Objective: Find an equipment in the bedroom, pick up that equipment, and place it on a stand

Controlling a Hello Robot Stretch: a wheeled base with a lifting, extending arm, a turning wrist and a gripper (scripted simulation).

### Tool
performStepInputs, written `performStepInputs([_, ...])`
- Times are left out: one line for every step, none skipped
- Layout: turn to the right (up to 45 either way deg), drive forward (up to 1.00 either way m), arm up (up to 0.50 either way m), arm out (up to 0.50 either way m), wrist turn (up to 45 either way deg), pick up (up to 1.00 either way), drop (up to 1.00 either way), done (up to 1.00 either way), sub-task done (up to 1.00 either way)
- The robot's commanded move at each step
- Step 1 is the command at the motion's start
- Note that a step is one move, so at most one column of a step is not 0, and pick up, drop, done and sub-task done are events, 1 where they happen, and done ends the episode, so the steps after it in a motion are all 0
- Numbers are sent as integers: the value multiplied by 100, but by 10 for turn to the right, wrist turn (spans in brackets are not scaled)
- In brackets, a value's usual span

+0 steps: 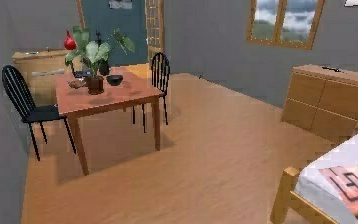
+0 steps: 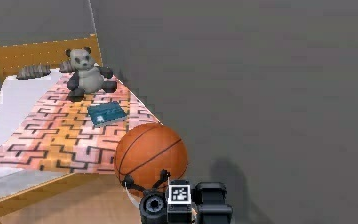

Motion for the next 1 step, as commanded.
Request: performStepInputs([120,0,0,0,0,0,0,0,0])
